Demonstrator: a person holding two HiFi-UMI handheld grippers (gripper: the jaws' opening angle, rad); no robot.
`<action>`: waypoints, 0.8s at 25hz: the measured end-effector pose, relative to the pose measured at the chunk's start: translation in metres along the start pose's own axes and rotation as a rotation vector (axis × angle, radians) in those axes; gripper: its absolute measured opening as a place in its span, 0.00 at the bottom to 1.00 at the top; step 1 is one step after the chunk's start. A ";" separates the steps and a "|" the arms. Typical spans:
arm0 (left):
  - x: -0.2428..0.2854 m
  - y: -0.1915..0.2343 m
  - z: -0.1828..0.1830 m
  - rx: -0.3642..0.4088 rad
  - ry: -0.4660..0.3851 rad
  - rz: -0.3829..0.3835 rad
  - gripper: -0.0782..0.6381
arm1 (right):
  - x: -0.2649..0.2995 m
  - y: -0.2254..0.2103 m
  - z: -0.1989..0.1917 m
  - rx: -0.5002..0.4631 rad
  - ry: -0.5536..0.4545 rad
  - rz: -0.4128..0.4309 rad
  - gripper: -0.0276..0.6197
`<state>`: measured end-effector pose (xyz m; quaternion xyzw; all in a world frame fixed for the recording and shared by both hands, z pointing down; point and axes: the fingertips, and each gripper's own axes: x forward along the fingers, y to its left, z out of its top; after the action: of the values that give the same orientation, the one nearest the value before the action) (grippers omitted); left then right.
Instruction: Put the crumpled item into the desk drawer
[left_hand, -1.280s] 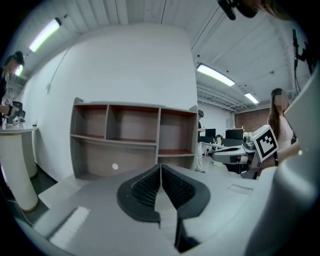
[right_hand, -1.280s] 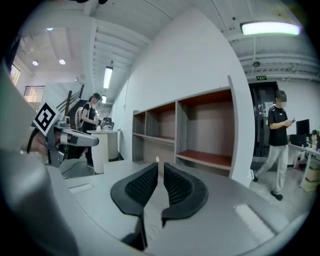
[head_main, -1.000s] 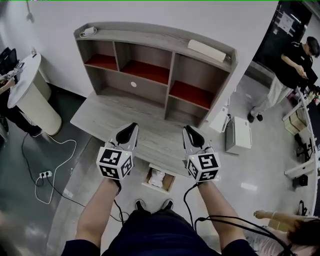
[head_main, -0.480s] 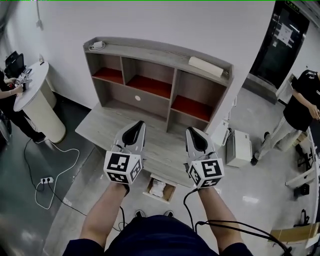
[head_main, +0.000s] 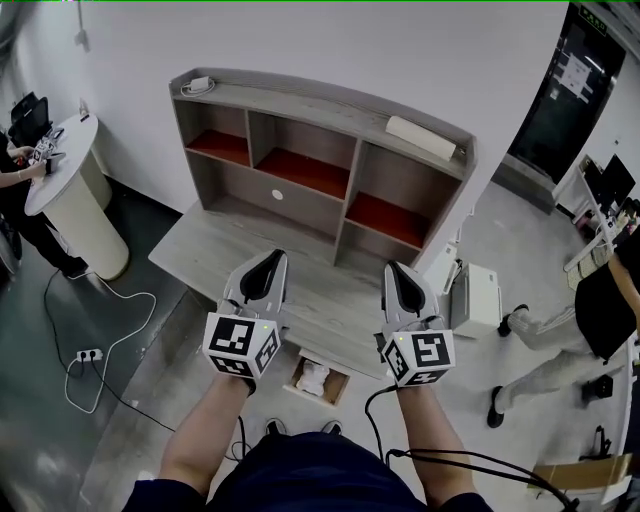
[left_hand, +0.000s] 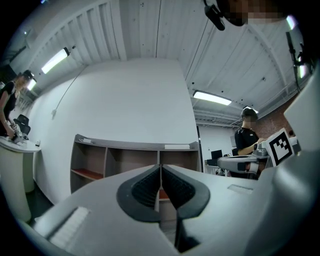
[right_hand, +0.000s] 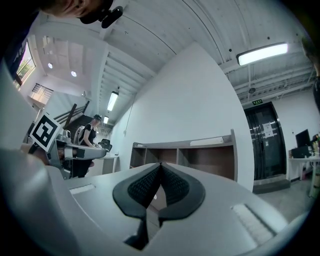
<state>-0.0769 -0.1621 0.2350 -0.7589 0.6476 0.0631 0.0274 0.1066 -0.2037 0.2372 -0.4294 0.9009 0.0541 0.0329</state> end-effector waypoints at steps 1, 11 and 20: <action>0.000 0.003 -0.001 -0.004 -0.002 0.007 0.13 | 0.001 0.000 -0.002 0.003 0.003 0.002 0.05; -0.004 0.018 -0.013 -0.037 0.012 0.022 0.13 | 0.005 -0.010 -0.019 0.042 0.035 -0.044 0.05; 0.002 0.014 -0.013 -0.037 0.016 0.006 0.13 | 0.005 -0.008 -0.017 0.028 0.030 -0.026 0.05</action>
<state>-0.0893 -0.1675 0.2485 -0.7576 0.6489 0.0693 0.0080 0.1097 -0.2148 0.2528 -0.4415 0.8962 0.0345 0.0260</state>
